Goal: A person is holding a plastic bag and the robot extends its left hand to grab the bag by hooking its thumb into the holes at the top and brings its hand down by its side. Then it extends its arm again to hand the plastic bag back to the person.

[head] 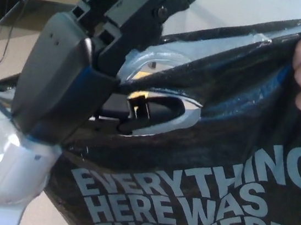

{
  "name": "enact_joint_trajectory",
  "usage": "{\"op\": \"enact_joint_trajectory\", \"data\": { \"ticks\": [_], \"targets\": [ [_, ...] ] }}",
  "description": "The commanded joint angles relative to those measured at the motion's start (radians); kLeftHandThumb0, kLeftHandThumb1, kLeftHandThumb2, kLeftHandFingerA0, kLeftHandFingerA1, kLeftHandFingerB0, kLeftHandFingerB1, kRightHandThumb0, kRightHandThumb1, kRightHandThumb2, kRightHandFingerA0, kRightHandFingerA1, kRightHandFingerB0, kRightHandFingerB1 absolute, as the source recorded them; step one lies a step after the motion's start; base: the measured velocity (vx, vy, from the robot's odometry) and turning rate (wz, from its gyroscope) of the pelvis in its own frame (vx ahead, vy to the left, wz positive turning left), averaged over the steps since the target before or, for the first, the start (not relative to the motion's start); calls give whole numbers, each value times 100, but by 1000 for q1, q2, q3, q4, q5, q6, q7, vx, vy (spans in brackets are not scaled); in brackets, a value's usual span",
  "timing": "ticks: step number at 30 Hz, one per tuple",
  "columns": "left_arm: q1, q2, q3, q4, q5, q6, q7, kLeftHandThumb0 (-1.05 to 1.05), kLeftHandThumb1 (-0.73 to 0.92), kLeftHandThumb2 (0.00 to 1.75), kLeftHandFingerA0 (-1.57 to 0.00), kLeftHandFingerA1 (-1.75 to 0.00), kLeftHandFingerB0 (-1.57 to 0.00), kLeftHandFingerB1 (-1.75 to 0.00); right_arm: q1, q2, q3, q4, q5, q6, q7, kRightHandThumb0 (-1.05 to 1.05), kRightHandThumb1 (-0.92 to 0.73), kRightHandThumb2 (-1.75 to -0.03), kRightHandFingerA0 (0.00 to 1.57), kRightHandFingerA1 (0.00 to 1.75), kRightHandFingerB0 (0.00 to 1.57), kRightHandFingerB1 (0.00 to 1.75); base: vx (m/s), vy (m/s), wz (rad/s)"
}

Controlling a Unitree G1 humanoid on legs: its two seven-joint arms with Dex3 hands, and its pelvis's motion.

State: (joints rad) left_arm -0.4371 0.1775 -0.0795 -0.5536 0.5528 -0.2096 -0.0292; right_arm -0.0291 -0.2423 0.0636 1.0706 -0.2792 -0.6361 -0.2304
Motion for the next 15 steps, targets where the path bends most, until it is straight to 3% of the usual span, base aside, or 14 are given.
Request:
{"op": "enact_joint_trajectory", "data": {
  "ticks": [1, 5, 6, 7, 8, 10, 11, 13, 14, 15],
  "targets": [
    [-54, 1, 19, 68, 90, 31, 60, -28, 31, 86, -2, -49, 0, -48, 5, -17, -6, 2, 11, -19, 1, -35, -51, -71, 63, 56, 41, 46, 0, 0, 0],
    [-66, 3, 23, 94, 112, 33, 73, -28, 31, 86, -1, -49, 0, -48, 2, -14, -7, 0, 14, -13, 4, -36, -51, -72, 63, 56, 41, 46, 0, 0, 0],
    [-68, 5, 22, 98, 115, 35, 70, -28, 31, 86, -1, -49, 0, -48, 2, -15, -5, -1, 10, -12, -3, -27, -59, -57, 69, 48, 46, 38, 0, 0, 0],
    [-67, 5, 21, 100, 116, 34, 70, -28, 31, 86, -1, -49, 0, -48, 4, -15, -4, -2, 10, -13, -3, -27, -60, -58, 69, 48, 46, 38, 0, 0, 0],
    [-66, 6, 20, 101, 119, 36, 69, -29, 31, 86, 0, -48, 0, -48, 5, -15, -4, -3, 11, -12, -1, -35, -51, -71, 63, 55, 42, 46, 0, 0, 0],
    [-56, 8, 11, 99, 140, 56, 52, -29, 30, 86, 0, -48, 0, -48, 3, -13, -7, -3, 15, -1, 4, -34, -51, -70, 63, 55, 42, 46, 0, 0, 0],
    [-53, 5, 7, 100, 144, 63, 48, -53, 40, 64, -15, -37, -10, -35, 2, -14, -7, -1, 15, -1, 5, -35, -51, -71, 63, 55, 43, 47, 0, 0, 0],
    [-59, 5, -2, 112, 153, 70, 43, -52, 39, 64, -15, -37, -11, -35, -3, -14, -10, -4, 21, 4, 12, -35, -51, -71, 63, 55, 44, 47, 0, 0, 0],
    [-58, 7, -5, 114, 157, 76, 37, -47, 46, 55, -18, -32, -15, -28, -4, -14, -10, -3, 22, 0, 12, -26, -60, -57, 68, 47, 48, 39, 0, 0, 0],
    [-59, 10, -9, 119, 158, 75, 34, -45, 45, 54, -18, -32, -16, -28, -6, -14, -9, -1, 20, -2, 10, -27, -59, -57, 69, 47, 49, 39, 0, 0, 0]
  ]
}}
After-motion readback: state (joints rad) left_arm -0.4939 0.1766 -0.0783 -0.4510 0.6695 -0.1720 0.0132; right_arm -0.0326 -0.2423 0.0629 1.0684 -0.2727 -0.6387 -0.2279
